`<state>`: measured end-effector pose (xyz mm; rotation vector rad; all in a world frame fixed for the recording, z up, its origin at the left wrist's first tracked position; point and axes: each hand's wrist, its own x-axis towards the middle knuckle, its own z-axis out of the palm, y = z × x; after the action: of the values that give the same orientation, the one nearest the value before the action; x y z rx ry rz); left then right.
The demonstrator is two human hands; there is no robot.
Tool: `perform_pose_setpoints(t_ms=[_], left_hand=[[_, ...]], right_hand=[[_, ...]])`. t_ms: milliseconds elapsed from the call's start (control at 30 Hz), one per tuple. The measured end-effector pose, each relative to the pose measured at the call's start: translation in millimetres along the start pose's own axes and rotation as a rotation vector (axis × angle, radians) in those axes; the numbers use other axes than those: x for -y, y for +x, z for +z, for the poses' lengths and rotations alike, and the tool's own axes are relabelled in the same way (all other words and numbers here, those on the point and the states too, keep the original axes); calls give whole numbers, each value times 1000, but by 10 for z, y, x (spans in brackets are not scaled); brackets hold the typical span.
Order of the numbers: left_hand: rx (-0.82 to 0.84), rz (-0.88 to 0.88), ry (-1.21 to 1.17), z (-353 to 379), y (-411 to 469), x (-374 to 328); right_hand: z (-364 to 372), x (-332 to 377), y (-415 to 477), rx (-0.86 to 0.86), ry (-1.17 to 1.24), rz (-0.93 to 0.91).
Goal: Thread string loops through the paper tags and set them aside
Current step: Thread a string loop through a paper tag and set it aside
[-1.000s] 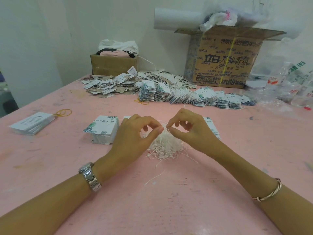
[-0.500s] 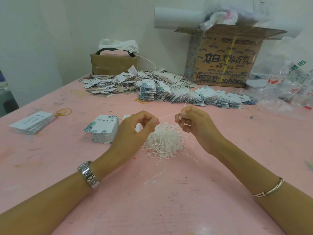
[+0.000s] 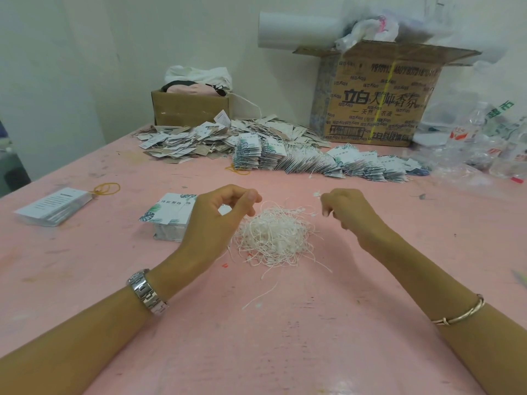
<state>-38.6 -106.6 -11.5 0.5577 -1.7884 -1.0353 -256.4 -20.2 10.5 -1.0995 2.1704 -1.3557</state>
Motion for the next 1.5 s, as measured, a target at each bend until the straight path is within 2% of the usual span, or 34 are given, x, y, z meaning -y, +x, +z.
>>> perform_pose_setpoints(t_ms=[67,167,233,267,300,367,433,533,900,967,1067,1133,1233,1333,1400,1500], left_hand=[[-19,-8,-16,-4,-8,-2],[-23,-10,-8,-13,-20,-4],[-3,-2,16,-8,-21,-9],[10,5,32,-4,-21,-11],[26,14,48,1,-20,-12],[64,28,73,13,-32,-11],[94,35,110,25,-53,3],[107,46,178,39,-79,38],[157,76,213,58,-118,-27],[156,144,361,36,-110,-30],[127,324,743,-64,-43,-60],[108,378,969,-180,31,-96],[147,295,1208,-325,121,-126],[292,192,1402,-379,157,-127],[384,153,1490,-382,144,-121],[421,154,1543,-376,122,-139]], right_hand=[[3,-58,13,89,-214,-20],[26,-88,5,183,-391,-11],[53,-74,-36,149,-519,-115],[76,-58,-77,97,-519,-227],[106,-32,-132,64,-444,-355],[178,54,-258,124,-185,-552],[271,126,-364,237,-34,-657],[390,130,-431,259,37,-740],[341,66,-358,388,275,-587],[348,76,-366,406,283,-547],[342,105,-358,351,321,-444],[309,120,-330,300,371,-355],[266,137,-319,279,432,-260],[275,135,-326,282,452,-220],[287,130,-327,283,446,-214],[290,130,-330,289,432,-218]])
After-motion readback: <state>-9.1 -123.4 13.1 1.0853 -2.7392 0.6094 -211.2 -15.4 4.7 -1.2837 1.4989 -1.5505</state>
